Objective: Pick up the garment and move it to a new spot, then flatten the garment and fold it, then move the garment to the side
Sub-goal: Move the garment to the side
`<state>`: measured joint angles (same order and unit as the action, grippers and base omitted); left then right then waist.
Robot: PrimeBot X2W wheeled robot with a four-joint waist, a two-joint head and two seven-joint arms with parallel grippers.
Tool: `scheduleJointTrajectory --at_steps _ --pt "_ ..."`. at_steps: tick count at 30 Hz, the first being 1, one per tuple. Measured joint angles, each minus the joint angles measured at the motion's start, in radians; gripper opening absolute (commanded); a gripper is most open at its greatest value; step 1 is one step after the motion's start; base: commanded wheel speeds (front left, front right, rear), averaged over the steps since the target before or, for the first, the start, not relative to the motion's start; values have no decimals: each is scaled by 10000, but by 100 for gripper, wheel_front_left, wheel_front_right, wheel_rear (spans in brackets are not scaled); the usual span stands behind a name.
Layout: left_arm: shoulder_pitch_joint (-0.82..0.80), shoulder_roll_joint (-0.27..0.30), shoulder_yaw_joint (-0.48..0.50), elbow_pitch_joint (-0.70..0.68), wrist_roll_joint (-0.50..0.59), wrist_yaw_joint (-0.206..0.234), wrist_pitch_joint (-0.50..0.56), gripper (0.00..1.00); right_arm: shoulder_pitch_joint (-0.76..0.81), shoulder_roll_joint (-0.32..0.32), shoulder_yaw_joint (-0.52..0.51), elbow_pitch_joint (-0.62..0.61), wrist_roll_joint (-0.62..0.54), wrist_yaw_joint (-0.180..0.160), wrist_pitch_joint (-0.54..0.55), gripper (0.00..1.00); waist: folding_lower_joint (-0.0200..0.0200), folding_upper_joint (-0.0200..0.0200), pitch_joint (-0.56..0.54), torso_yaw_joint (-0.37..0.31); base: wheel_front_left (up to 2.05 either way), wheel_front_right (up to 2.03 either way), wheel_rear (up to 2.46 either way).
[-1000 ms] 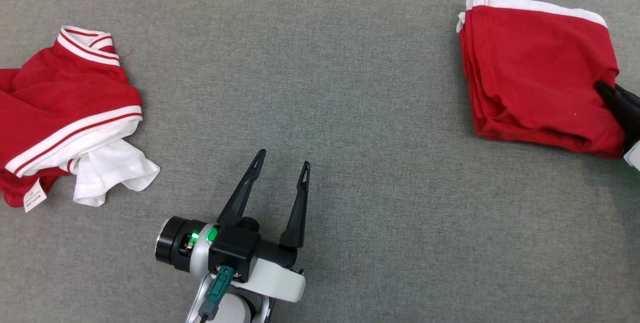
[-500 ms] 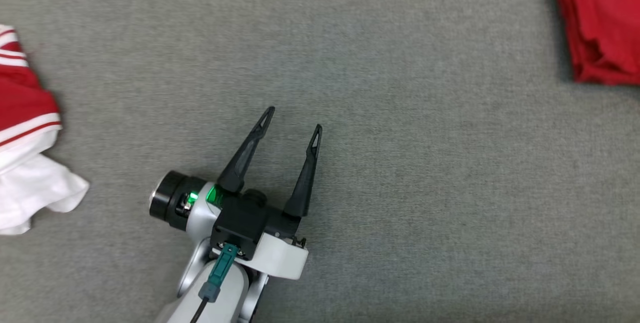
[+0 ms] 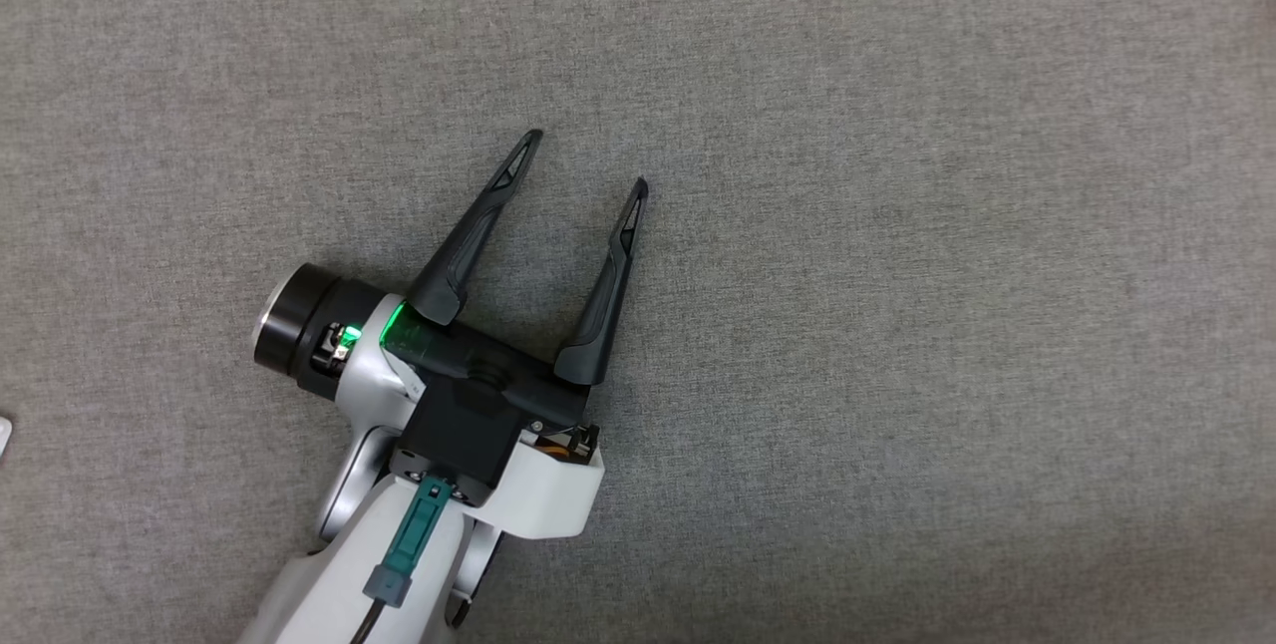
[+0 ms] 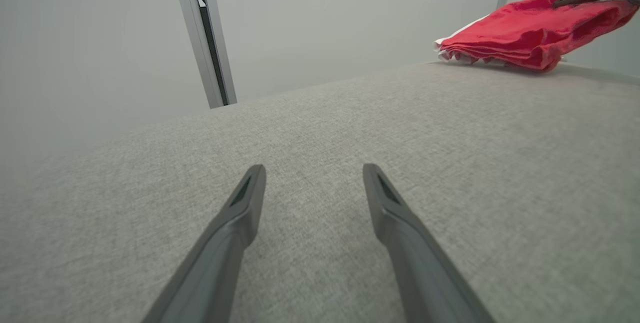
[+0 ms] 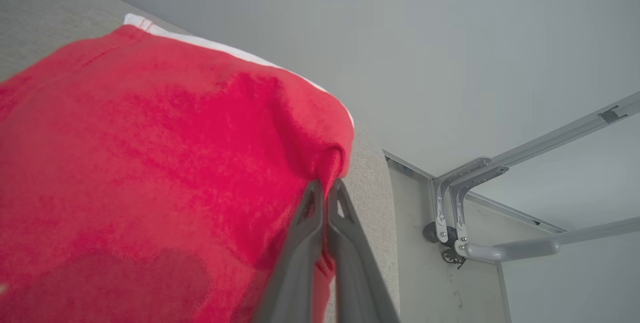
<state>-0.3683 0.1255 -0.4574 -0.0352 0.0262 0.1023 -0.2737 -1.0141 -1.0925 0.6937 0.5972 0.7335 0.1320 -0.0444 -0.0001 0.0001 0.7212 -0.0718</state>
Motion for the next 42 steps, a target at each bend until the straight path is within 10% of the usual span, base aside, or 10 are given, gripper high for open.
scheduleJointTrajectory --at_steps 2,4,21,42 --pt "-69 27 -50 -61 0 4 -6 100 -271 -21 -12 253 -407 0 -107 21 0 0 106 6 0 0 0" --pt "-123 21 -104 -79 -2 17 -12 100 -622 0 -213 679 -936 0 -370 98 1 0 159 70 0 0 0" --pt "657 -353 -69 748 -635 403 98 100 735 2918 -926 2002 -2366 0 -1693 100 0 -1 -1511 639 0 0 0" --pt "3558 -708 2288 809 -1484 662 98 100 7330 8999 -4947 -3124 -5344 -2 -2169 100 0 -1 -5248 765 0 0 0"
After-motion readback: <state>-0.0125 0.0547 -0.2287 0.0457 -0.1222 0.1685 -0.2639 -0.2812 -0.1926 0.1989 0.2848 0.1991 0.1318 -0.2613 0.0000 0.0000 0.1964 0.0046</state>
